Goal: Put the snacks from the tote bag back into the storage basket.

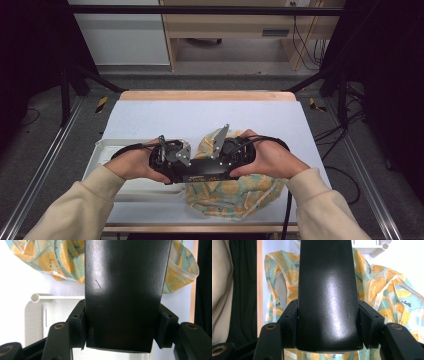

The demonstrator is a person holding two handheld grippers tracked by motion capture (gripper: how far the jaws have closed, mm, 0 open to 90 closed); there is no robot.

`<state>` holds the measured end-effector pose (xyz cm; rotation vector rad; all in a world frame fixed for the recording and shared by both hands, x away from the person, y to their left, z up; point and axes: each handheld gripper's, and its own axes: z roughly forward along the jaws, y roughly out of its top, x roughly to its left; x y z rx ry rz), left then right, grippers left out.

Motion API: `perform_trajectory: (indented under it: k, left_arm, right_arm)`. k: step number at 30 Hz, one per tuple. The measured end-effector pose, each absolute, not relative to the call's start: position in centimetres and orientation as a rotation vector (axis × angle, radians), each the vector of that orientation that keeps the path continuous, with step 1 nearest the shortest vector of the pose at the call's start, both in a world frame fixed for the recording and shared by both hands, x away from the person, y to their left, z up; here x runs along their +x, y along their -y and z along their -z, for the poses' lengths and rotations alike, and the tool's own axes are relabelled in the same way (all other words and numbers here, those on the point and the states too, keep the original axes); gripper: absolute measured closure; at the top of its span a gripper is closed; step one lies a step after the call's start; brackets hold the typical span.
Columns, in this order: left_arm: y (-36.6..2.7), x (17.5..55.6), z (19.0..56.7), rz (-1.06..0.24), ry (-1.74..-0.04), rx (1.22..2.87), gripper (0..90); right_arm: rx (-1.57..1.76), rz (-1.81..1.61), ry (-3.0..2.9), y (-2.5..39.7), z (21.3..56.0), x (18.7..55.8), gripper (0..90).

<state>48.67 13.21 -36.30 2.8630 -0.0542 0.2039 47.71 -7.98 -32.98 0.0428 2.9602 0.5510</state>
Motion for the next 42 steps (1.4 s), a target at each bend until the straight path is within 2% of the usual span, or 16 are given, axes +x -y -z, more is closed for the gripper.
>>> perform_trajectory:
  k: [6,8,12,20,26,42]
  left_arm:
    - [-13.3,48.6,36.1,-0.221,0.045,2.851,43.0]
    - [-13.4,48.6,36.0,-0.228,0.029,2.858,43.1]
    - [-13.9,48.7,36.0,-0.232,0.012,2.861,43.1]
    - [-15.2,49.0,35.4,-0.256,-0.009,2.848,43.1]
    - [-16.1,49.2,34.8,-0.266,-0.032,2.839,43.1]
    - [-18.7,49.0,33.7,-0.307,-0.065,2.803,43.2]
  right_arm:
    - [0.046,-0.552,-2.937,8.1,33.2,47.7,40.2]
    - [0.073,-0.583,-2.929,8.4,33.1,47.7,30.8]
    - [0.129,-0.632,-2.866,9.1,32.7,47.2,19.7]
    - [0.345,-0.767,-2.718,11.3,32.4,45.6,12.1]
    - [0.449,-0.843,-2.653,12.2,32.7,44.6,9.1]
    - [0.73,-1.012,-2.368,13.6,34.0,43.9,10.0]
